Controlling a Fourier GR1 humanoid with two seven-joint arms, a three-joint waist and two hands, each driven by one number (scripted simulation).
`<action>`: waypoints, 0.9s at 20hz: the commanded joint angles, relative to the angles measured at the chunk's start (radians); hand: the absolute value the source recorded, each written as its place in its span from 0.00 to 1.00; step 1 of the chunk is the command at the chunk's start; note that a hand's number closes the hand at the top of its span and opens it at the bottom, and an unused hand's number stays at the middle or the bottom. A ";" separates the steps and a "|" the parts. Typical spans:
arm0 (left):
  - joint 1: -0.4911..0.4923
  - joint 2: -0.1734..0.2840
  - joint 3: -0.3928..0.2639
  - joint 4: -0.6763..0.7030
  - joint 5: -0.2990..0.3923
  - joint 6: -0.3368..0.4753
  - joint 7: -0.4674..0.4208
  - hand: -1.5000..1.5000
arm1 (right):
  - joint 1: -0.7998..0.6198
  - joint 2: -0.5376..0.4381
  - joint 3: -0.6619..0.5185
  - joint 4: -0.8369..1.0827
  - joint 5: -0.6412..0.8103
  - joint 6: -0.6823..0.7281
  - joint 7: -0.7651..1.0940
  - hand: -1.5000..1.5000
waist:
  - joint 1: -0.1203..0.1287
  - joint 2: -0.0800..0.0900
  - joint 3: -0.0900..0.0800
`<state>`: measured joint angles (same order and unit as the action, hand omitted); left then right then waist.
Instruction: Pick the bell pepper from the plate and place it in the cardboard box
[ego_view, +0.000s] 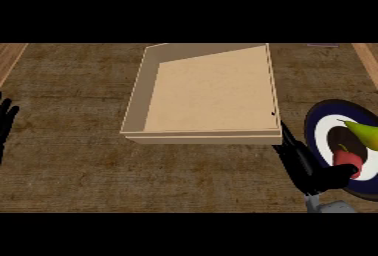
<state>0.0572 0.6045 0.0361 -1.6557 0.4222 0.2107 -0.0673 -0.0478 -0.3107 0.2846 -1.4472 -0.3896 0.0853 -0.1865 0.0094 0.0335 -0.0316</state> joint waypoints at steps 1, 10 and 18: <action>0.021 -0.035 -0.034 0.084 -0.033 -0.018 -0.029 0.50 | -0.063 -0.027 -0.094 -0.044 -0.010 -0.070 0.042 0.00 | -0.017 -0.032 0.030; 0.074 -0.034 -0.160 0.080 -0.171 0.047 0.027 0.50 | -0.072 -0.133 -0.576 0.122 0.069 -0.572 -0.062 0.00 | -0.070 -0.024 0.033; -0.078 -0.113 -0.256 0.127 -0.304 0.106 0.131 0.50 | 0.089 -0.234 -0.604 0.128 0.140 -0.472 -0.174 0.00 | -0.027 -0.033 0.031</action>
<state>0.0223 0.5168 -0.1890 -1.5496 0.1611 0.3075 0.0387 -0.0301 -0.4606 -0.3101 -1.3295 -0.3021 -0.4140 -0.3728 -0.0278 0.0033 -0.0002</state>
